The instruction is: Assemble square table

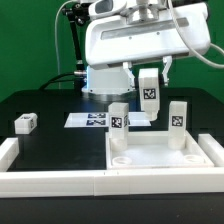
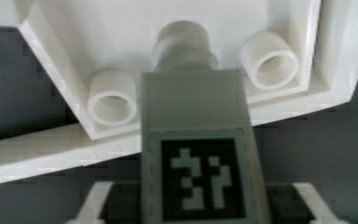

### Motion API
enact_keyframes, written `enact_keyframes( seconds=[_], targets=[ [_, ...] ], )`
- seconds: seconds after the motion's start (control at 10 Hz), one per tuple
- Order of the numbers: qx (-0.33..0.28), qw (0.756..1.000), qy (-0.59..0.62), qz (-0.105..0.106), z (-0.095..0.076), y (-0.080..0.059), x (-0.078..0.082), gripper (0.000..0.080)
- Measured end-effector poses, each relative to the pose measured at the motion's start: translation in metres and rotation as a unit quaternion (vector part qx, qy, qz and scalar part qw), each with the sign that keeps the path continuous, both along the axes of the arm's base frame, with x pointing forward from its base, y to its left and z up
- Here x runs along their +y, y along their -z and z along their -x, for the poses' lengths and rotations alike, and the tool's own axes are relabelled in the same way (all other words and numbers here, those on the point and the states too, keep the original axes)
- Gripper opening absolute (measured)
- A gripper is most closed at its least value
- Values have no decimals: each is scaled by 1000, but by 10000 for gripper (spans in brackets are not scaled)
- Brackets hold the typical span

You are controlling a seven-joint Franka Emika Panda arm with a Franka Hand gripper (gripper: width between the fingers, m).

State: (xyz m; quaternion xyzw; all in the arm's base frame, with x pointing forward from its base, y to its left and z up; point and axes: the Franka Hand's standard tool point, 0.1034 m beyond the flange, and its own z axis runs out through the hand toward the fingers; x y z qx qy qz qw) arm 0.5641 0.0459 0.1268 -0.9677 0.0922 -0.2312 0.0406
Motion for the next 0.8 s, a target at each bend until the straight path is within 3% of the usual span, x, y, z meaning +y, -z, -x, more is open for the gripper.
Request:
enact_keyframes(
  seconds=[0.1,0.4,0.5,0.6,0.8],
  targets=[
    [-5,1000,-17,6,-6,1,10,294],
    [-24,1000,-9,19,-6,0,2,294],
    [-61,997,-1,40,-8,-1,-3,294],
    [-53,998,-9,39,-4,10,10,294],
    [-56,998,-17,32,-13,9,26,294]
  ],
)
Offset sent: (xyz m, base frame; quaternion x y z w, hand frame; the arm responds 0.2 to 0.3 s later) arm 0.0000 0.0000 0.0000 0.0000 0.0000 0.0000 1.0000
